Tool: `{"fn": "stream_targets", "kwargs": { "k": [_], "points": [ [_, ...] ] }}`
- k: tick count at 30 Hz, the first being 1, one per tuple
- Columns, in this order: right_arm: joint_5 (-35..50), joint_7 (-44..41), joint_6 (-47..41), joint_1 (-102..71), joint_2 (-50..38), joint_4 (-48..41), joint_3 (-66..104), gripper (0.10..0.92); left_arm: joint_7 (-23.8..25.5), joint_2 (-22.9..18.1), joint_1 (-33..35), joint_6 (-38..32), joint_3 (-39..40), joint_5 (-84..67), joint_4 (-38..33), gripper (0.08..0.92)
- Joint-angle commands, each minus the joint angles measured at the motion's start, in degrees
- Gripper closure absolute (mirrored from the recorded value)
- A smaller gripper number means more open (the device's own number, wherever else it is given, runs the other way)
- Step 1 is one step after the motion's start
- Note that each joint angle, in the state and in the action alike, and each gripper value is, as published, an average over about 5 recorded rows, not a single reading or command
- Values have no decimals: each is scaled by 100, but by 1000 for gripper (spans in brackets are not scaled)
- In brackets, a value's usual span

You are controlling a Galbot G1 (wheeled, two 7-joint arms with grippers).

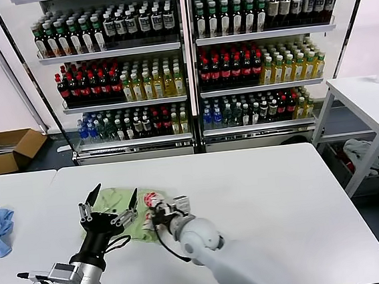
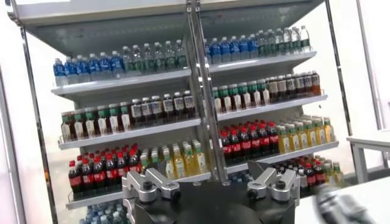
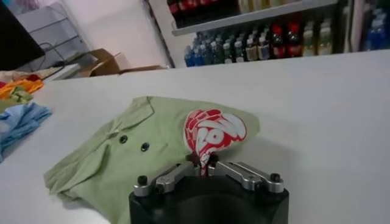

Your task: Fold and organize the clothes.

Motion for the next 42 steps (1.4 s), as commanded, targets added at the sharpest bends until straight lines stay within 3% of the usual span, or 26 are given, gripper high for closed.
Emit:
{"fn": "stream_targets", "kwargs": {
  "k": [1,6,13,21,25,28,36,42],
  "points": [
    [39,-192,-334,-376,-1761,1385,626,885,-54,-10,-53,46,92,-51,26,177],
    [-163,-549,-380,-377,-2195,1246,866,885,-52,-5,-20,44,103,-49,40,177],
    [-1065,-968,-369,116,-1976,472,846,878,-40,-37,-20,39,173,-38,57,177],
    [-1906,-1028,-372,58,-2172,787,957,680,-54,-22,71,6,127,-80,32,177],
    [-2064,-439,-308,-446,-2464,1485,1385,568,-49,-4,34,12,171,-107,-15,177],
    [-2177,-73,261,-1136,-2827,2330,2029,481,-39,39,26,-1,183,-146,-60,177],
    [-2719,-108,1741,-5012,-3075,4122,4966,255,-16,176,61,-280,219,-234,153,177],
    [-3504,266,2837,-7032,-2859,4611,5777,204,37,251,324,-861,191,-209,509,177]
  ]
}}
